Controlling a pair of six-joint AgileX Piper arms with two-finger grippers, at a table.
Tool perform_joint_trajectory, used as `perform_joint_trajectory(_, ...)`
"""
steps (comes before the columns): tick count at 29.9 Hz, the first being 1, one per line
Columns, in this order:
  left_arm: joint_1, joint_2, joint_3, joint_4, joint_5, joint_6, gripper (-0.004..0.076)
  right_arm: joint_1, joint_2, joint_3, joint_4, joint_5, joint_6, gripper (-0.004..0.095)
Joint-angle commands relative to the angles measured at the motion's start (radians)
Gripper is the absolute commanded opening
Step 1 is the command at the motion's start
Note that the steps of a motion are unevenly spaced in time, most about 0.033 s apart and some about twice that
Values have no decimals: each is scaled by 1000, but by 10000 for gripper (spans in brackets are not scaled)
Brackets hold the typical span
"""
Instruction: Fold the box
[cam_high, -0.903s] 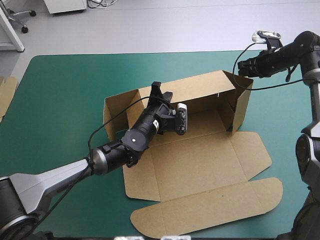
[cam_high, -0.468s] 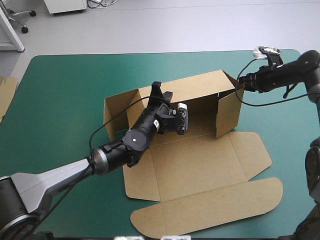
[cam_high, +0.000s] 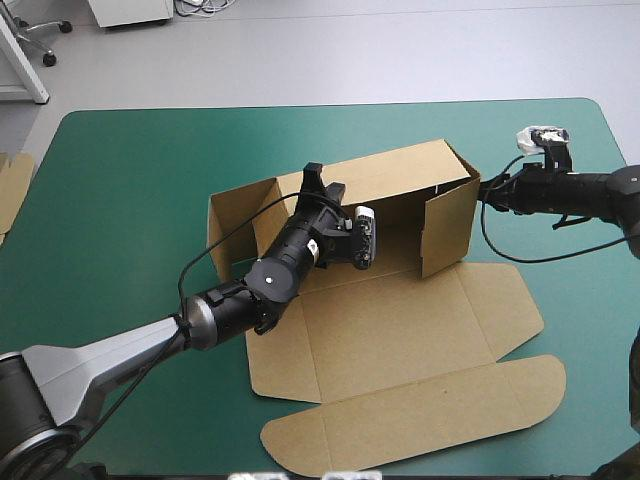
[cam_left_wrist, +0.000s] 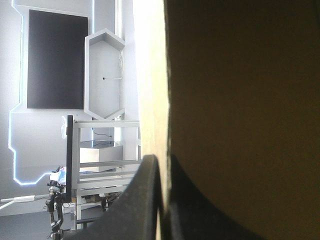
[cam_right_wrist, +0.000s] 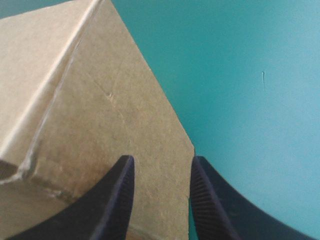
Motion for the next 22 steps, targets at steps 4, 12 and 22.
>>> perform_joint_trajectory(4, -3, -28, -20, 1, 7, -18, -15, -2, -116, 97, 204, -4, -254, 349)
perform_joint_trajectory(12, -3, -28, -20, 1, 7, -18, -14, -2, -134, 149, 209, 19, -303, 345)
perform_joint_trajectory(22, -3, -28, -20, 1, 9, -18, -15, -2, -155, 152, 189, 80, -307, 345)
